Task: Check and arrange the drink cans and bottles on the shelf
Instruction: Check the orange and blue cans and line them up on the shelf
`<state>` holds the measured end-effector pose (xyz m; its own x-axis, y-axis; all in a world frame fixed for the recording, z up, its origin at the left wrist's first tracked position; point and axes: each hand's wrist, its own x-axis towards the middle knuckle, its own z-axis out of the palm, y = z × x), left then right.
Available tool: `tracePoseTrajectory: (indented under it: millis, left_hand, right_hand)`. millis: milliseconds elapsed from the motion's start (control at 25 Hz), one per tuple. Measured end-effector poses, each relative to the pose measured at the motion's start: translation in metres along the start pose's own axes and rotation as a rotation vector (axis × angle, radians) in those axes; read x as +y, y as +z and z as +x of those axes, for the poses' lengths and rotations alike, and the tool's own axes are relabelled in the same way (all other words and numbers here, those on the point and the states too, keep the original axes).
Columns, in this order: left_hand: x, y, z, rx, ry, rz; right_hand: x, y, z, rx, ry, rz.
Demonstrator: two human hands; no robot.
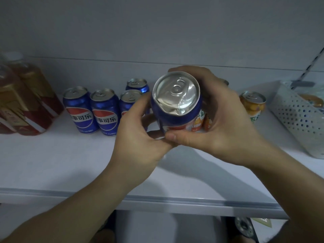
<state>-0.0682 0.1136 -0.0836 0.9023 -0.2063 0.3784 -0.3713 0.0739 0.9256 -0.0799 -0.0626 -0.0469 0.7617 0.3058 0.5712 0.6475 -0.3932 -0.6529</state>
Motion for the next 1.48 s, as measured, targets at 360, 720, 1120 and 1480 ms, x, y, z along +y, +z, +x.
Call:
tracePoseTrajectory:
  millis: [360,720,1120,1480]
  left_hand:
    - [0.012,0.005,-0.002,0.082,0.150,0.003]
    - [0.014,0.024,-0.004,-0.071,0.059,0.080]
    - [0.003,0.093,-0.016,-0.494,-0.061,0.241]
    - [-0.049,0.280,0.015,-0.454,-0.151,0.054]
  right_hand:
    - [-0.007,0.006,-0.006,0.125,-0.040,0.104]
    - [-0.017,-0.016,-0.023,0.301,-0.131,-0.087]
    - [-0.027,-0.162,-0.068,0.162,0.128,-0.549]
    - [0.031,-0.307,-0.103,-0.021,0.368,-0.983]
